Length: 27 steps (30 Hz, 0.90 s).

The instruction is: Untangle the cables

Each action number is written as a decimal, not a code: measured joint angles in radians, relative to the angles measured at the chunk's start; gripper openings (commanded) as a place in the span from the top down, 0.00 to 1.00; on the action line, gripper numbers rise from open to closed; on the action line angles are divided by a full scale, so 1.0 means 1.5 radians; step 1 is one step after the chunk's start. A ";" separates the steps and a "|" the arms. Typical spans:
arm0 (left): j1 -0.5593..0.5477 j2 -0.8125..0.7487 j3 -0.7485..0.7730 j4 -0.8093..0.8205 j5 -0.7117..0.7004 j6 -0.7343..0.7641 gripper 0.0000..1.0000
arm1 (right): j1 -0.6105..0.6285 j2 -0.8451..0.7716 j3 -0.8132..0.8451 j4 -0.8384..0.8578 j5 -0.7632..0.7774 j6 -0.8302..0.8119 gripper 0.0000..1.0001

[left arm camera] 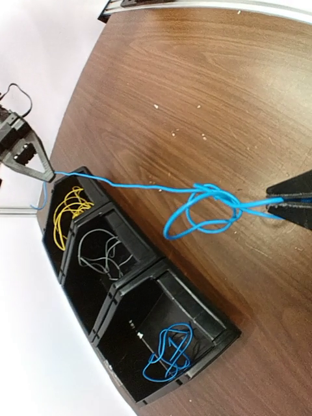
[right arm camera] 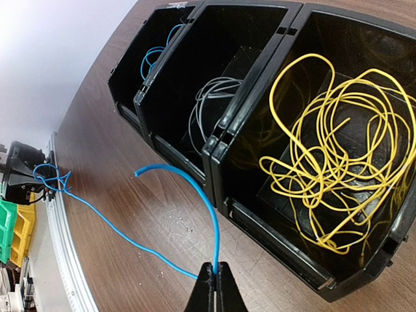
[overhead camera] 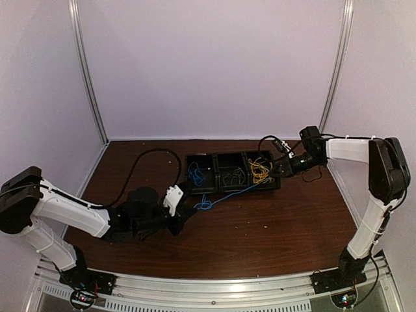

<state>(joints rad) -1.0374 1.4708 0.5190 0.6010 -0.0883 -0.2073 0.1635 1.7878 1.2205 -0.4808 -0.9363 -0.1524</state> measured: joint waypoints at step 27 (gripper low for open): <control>0.047 -0.306 -0.185 -0.071 -0.144 -0.098 1.00 | -0.171 -0.074 -0.068 0.056 0.091 0.052 1.00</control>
<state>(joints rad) -0.9672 1.0122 0.2417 0.4938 -0.3042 -0.3542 -0.0925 1.6764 1.1187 -0.3962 -0.7998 -0.0746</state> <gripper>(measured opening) 0.015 0.008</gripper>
